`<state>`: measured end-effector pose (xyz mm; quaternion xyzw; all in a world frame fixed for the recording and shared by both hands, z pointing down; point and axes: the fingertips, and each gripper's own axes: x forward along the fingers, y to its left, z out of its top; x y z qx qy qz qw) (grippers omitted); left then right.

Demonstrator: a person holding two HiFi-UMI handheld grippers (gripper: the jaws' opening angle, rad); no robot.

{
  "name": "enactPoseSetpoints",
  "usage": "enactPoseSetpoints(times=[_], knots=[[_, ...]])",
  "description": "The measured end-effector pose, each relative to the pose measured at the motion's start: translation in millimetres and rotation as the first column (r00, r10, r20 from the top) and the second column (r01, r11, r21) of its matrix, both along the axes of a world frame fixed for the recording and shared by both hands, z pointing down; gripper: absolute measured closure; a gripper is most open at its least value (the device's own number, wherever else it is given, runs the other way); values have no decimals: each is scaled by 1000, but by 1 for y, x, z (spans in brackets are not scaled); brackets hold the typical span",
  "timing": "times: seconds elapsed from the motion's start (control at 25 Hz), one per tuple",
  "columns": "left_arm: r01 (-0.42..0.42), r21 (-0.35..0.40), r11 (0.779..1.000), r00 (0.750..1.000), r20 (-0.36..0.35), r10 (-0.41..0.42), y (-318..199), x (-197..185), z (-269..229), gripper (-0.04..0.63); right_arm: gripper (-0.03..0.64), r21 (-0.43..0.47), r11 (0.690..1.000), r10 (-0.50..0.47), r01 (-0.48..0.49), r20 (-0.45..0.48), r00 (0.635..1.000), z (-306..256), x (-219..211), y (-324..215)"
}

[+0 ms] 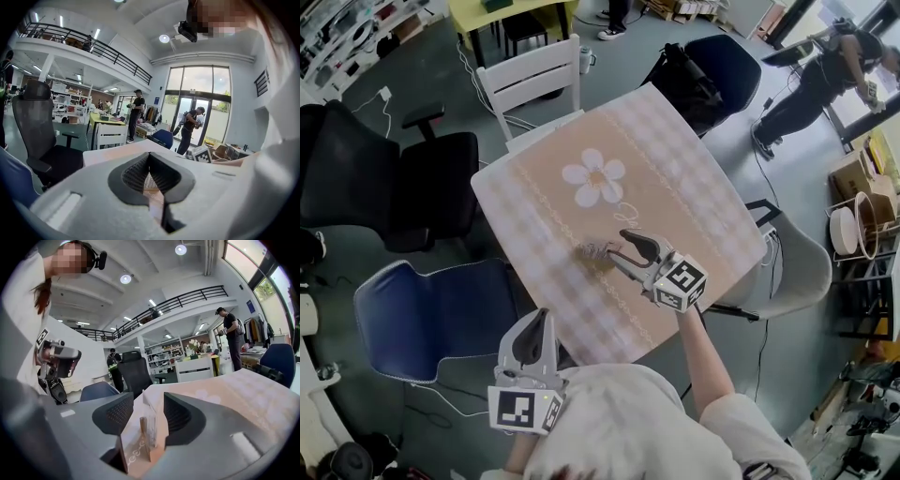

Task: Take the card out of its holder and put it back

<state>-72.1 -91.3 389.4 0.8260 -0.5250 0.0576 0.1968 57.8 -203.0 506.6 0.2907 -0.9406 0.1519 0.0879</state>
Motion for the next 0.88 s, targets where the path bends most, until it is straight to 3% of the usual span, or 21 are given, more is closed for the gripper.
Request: enactPoseSetpoints(times=[0.52,0.88], knots=[[3,-14,1000,1000,-3,-3,-4,-1,4,595,567,-37,998,-51,49,-35,998,36,-10,-1],[2,-6,1000,1000,-2,-2,-3,-2,3,595,595,-39,997,-63,61,-36,997,36,-16,9]])
